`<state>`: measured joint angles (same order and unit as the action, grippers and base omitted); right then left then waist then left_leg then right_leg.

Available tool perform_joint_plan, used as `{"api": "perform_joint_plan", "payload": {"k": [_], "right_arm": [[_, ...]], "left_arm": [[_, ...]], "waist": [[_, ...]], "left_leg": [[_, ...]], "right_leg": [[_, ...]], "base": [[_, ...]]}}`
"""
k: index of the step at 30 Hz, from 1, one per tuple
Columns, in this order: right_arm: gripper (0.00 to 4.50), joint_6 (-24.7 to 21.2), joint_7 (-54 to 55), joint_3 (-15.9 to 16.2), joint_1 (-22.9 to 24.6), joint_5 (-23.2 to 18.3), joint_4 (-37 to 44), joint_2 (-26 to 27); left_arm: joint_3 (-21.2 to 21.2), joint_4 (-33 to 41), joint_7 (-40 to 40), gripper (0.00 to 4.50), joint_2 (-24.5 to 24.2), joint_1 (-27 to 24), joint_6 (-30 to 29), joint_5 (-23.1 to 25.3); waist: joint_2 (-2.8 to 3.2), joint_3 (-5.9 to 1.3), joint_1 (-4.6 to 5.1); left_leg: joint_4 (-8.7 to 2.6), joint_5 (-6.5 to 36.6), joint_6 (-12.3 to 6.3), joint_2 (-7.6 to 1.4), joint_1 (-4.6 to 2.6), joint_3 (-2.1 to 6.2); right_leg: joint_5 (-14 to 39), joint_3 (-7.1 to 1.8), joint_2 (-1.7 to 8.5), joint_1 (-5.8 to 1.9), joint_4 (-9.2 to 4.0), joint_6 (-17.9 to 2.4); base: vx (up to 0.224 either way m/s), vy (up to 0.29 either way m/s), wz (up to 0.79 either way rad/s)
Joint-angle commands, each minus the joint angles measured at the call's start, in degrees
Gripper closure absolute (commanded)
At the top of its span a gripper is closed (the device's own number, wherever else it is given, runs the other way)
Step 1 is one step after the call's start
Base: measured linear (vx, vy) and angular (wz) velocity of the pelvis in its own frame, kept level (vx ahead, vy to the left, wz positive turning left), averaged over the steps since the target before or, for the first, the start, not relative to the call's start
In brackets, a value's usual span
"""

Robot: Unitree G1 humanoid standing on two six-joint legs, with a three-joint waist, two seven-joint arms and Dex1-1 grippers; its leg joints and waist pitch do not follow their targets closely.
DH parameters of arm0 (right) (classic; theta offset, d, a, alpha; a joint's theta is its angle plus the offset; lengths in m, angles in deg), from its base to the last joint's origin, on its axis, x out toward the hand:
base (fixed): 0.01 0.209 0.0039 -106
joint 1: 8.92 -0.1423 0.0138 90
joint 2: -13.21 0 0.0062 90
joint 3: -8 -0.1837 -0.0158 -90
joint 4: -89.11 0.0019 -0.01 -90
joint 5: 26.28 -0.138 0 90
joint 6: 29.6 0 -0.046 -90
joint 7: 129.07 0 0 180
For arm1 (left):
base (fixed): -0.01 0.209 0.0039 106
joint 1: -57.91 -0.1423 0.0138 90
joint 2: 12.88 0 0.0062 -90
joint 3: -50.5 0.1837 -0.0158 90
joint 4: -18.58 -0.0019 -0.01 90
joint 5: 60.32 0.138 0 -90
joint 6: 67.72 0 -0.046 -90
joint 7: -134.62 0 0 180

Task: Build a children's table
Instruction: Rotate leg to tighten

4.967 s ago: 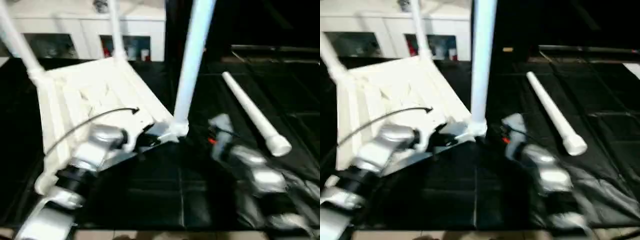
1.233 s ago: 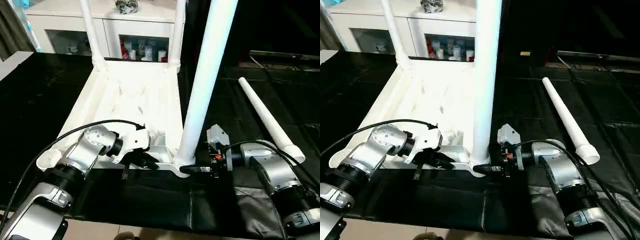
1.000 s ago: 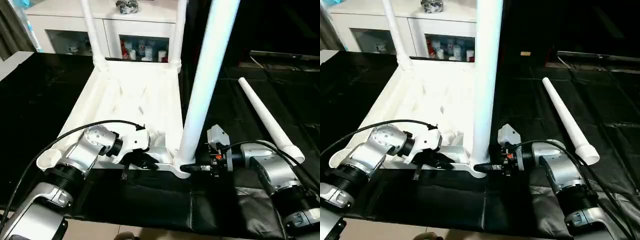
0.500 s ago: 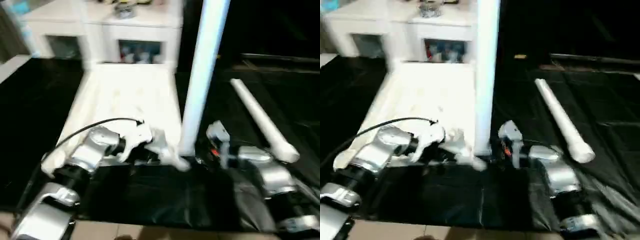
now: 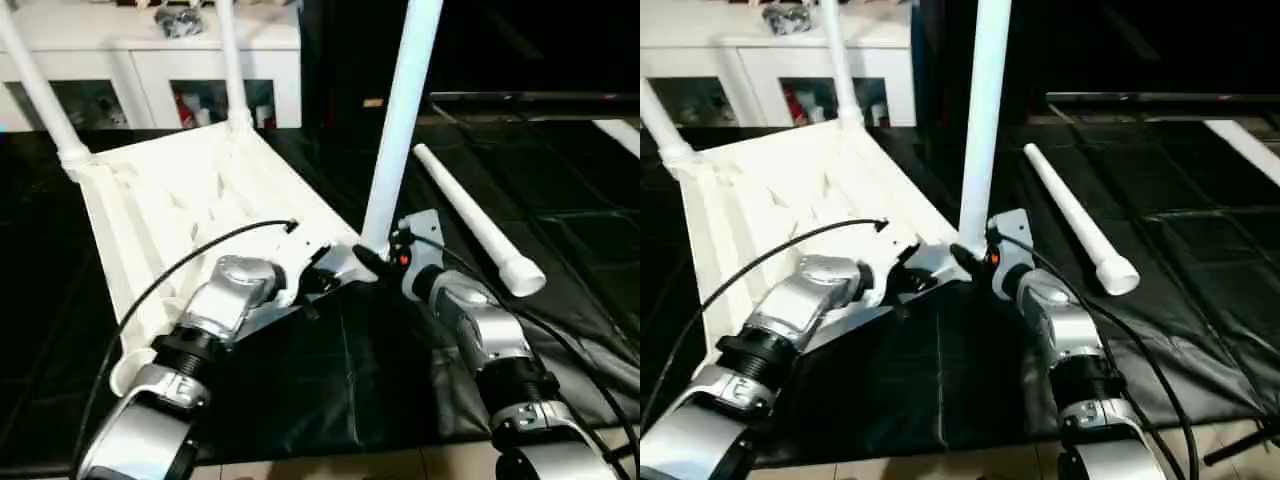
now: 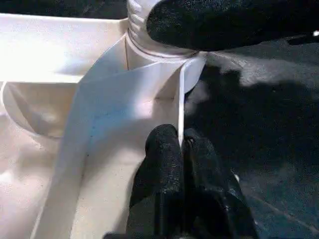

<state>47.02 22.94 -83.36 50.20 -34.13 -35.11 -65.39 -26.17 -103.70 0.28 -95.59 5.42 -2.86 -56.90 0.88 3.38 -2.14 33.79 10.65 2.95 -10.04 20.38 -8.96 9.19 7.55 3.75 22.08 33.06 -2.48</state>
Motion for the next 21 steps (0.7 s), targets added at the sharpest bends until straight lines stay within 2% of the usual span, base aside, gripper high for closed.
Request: {"api": "perform_joint_plan", "payload": {"k": [1, 3, 7, 8, 9, 10, 11, 14, 16, 17, 21], "right_arm": [[1.10, -2.07, -2.39, 3.15, 0.18, -1.36, -0.32, 4.45], [0.94, -1.68, -2.97, 3.10, 0.63, -1.34, 0.12, 3.80], [0.58, 2.60, -9.53, 3.67, 3.30, -1.52, 2.23, -1.53], [0.50, 2.74, -9.84, 3.64, 3.38, -1.55, 2.30, -1.79], [0.38, 3.08, -10.83, 3.49, 3.61, -1.69, 2.53, -2.59], [0.30, 3.64, -14.48, 2.95, 4.27, -2.13, 3.57, -5.16], [0.19, 3.82, -16.51, 2.94, 4.65, -2.34, 4.21, -6.48], [0.08, 4.37, -22.62, 3.35, 5.77, -3.26, 6.15, -10.08], [0.08, 4.44, -25.05, 3.50, 6.11, -3.79, 6.90, -11.39], [0.08, 5.10, -29.48, 4.22, 6.63, -4.26, 7.95, -13.91], [0.08, 6.77, -34.92, 6.01, 6.35, -3.71, 7.44, -17.08]], "left_arm": [[0.96, 5.10, 0.33, 4.50, 3.21, 2.15, 0.89, -1.70], [0.82, 5.01, 0.76, 4.50, 2.57, 2.02, 1.06, -1.71], [0.89, 4.65, 3.85, 4.50, -1.34, 0.94, 3.66, -1.95], [0.84, 4.66, 3.98, 4.50, -1.46, 0.89, 3.68, -2.00], [0.73, 4.69, 4.46, 4.50, -1.85, 0.72, 3.90, -2.10], [0.79, 4.54, 6.48, 4.50, -3.37, 0.29, 5.25, -2.12], [0.88, 4.41, 7.44, 4.50, -4.16, 0.12, 5.69, -2.06], [1.72, 3.76, 10.88, 4.50, -6.64, -0.31, 8.35, -1.72], [2.25, 3.43, 12.72, 4.50, -7.75, -0.48, 9.80, -1.62], [3.34, 2.99, 17.11, 4.50, -9.95, -1.06, 12.50, -1.96], [4.59, 2.81, 23.20, 4.50, -12.31, -2.22, 16.12, -2.96]], "waist": [[0.27, -4.19, -0.56], [0.50, -4.28, -0.62], [0.46, -4.41, -0.93], [0.68, -4.52, -1.03], [0.62, -4.65, -1.10], [0.64, -4.64, -1.32], [0.58, -4.44, -1.54], [0.36, -4.33, -1.93], [0.46, -4.30, -2.16], [0.62, -4.31, -2.40], [0.72, -4.36, -3.10]], "left_leg": [[-3.64, 10.29, -3.72, -3.26, 0.21, 1.02], [-3.66, 9.01, -4.04, -3.36, 0.28, 1.05], [-3.58, 8.50, -4.62, -3.49, 0.31, 0.93], [-3.51, 8.37, -4.82, -3.54, 0.33, 0.92], [-3.40, 7.78, -5.01, -3.53, 0.39, 0.91], [-3.36, 7.21, -5.41, -3.56, 0.48, 0.92], [-3.35, 8.78, -5.62, -3.43, 0.35, 0.71], [-3.38, 9.54, -5.51, -3.42, 0.29, 0.67], [-3.37, 9.17, -5.73, -3.49, 0.37, 0.66], [-3.34, 9.35, -5.85, -3.50, 0.32, 0.64], [-3.30, 8.74, -5.64, -3.67, 0.22, 0.52]], "right_leg": [[16.61, -3.90, 5.94, -3.37, -4.42, -9.26], [14.15, -3.91, 5.83, -3.40, -4.11, -9.85], [11.55, -4.05, 5.74, -3.43, -3.86, -10.43], [10.35, -4.08, 5.70, -3.41, -3.69, -10.78], [9.23, -4.13, 5.72, -3.46, -3.50, -11.03], [7.90, -4.11, 5.70, -3.42, -3.36, -11.57], [9.71, -4.11, 5.66, -3.32, -3.61, -11.35], [12.63, -4.08, 5.65, -3.32, -3.93, -10.41], [13.31, -4.12, 5.66, -3.29, -3.94, -9.88], [13.76, -4.03, 5.58, -3.22, -4.08, -9.54], [12.90, -4.07, 5.49, -3.05, -3.75, -9.87]], "base": [[0.000, 0.000, 0.00], [0.000, 0.000, 0.00], [0.000, 0.000, 0.00], [0.000, 0.000, 0.00], [0.000, 0.000, 0.00], [0.000, 0.000, 0.00], [0.000, 0.000, 0.00], [0.000, 0.000, 0.00], [0.000, 0.000, 0.00], [0.000, 0.000, 0.00], [0.000, 0.000, 0.00]]}}
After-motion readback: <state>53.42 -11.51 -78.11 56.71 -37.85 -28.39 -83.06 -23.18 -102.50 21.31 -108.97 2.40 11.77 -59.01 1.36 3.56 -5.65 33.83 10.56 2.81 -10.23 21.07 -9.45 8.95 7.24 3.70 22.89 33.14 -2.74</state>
